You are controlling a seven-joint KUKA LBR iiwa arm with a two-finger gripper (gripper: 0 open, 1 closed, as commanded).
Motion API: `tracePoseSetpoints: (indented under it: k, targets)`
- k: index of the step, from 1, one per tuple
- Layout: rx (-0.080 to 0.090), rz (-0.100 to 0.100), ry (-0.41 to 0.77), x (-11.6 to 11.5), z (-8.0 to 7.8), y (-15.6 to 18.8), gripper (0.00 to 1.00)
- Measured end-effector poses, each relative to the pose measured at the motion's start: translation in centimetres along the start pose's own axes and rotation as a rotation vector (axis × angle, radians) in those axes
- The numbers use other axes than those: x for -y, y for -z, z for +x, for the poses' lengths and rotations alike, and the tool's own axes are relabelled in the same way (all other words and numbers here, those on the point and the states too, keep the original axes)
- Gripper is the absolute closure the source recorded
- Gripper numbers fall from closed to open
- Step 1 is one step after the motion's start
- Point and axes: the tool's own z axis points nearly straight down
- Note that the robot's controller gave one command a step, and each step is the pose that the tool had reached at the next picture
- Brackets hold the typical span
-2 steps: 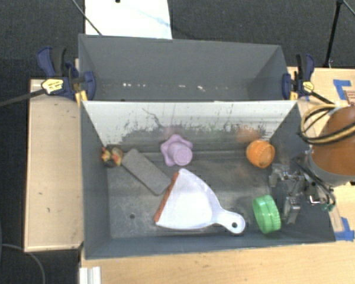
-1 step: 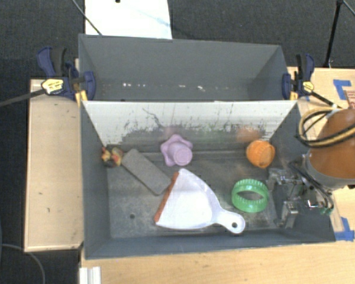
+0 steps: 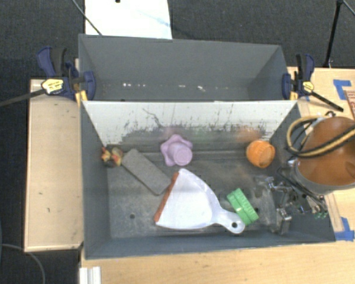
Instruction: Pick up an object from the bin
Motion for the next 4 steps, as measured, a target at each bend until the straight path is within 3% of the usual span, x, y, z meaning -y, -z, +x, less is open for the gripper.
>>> tracePoseSetpoints:
  k: [1, 2, 3, 4]
  targets:
    - [0.004, 0.001, -0.061, -0.2, -1.1, -0.5, 0.0]
    - [-0.007, -0.002, -0.258, -1.4, -1.2, 4.2, 0.0]
    - [0.011, 0.004, -0.092, -4.8, -1.8, 4.5, 0.0]
    - [0.001, 0.0, -0.012, -8.7, -2.0, -0.6, 0.0]
